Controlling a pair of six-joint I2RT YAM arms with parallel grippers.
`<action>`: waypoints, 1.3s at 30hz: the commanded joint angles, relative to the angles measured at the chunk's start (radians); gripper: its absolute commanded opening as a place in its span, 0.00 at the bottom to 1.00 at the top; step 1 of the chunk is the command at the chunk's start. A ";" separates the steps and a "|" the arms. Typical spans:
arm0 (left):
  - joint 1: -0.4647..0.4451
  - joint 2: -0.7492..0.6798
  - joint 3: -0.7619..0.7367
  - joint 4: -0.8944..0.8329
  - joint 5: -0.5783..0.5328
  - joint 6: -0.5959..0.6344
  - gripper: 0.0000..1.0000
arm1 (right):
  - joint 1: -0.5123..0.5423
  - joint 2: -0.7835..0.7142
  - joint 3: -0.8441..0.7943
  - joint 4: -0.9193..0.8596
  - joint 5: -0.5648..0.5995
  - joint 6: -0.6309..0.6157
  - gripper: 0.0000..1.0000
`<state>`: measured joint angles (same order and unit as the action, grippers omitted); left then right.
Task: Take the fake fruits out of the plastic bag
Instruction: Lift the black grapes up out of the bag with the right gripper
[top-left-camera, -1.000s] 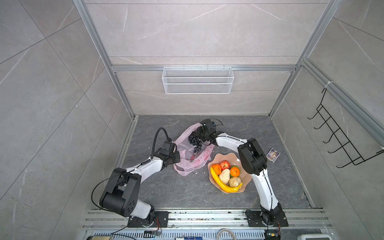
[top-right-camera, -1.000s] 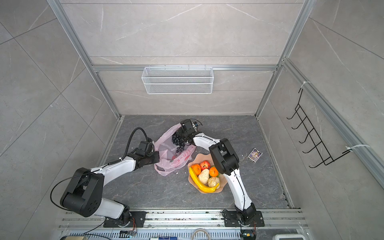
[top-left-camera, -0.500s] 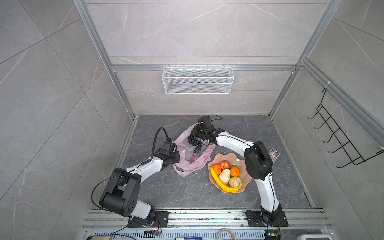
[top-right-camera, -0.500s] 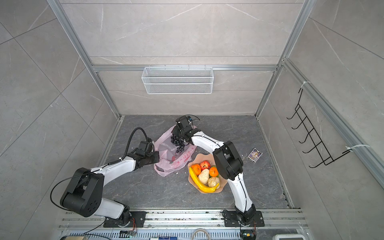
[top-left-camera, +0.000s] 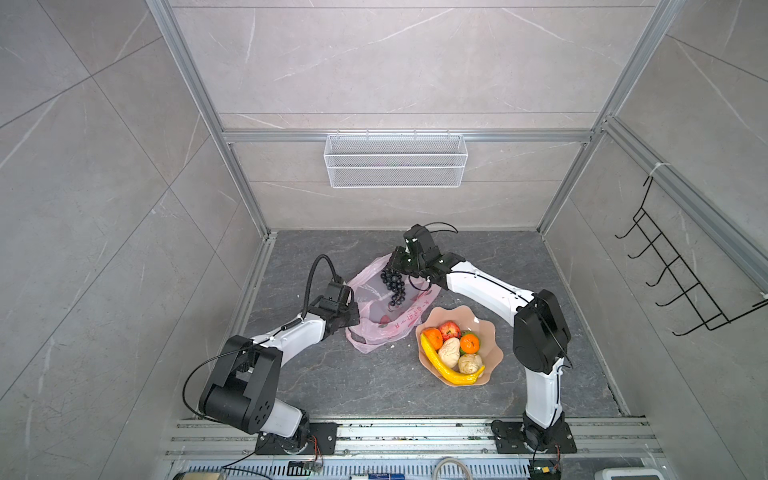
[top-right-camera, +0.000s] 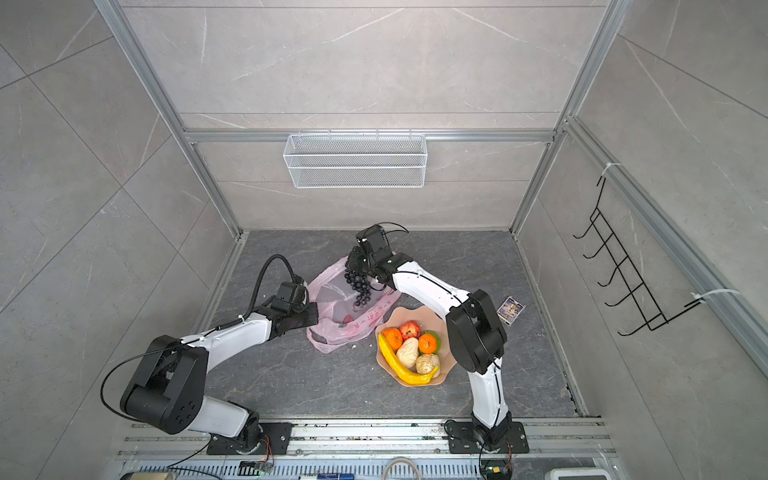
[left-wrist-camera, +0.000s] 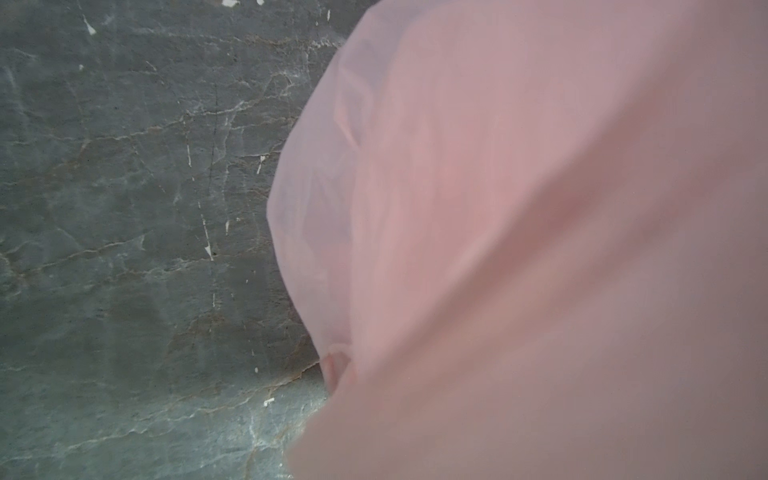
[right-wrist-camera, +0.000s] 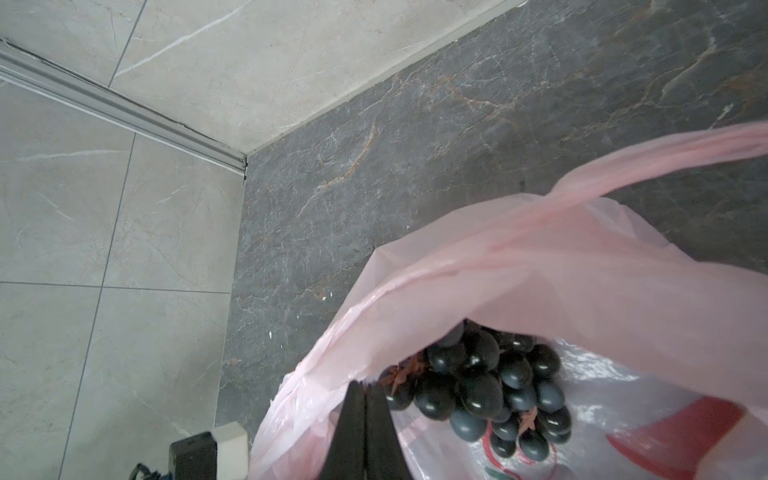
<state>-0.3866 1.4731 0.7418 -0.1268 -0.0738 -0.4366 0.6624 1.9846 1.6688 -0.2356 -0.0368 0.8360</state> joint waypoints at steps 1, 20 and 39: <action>-0.003 0.004 0.014 0.009 -0.007 0.001 0.02 | 0.011 -0.078 -0.033 -0.014 -0.042 -0.047 0.00; -0.002 -0.017 0.003 0.011 -0.038 -0.020 0.01 | 0.091 -0.059 -0.082 -0.018 -0.090 -0.053 0.00; 0.003 0.013 0.023 -0.018 -0.057 -0.020 0.01 | 0.092 -0.354 -0.129 -0.110 -0.032 -0.107 0.00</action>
<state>-0.3862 1.4746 0.7418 -0.1349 -0.1074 -0.4492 0.7570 1.7107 1.5539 -0.3153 -0.1062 0.7704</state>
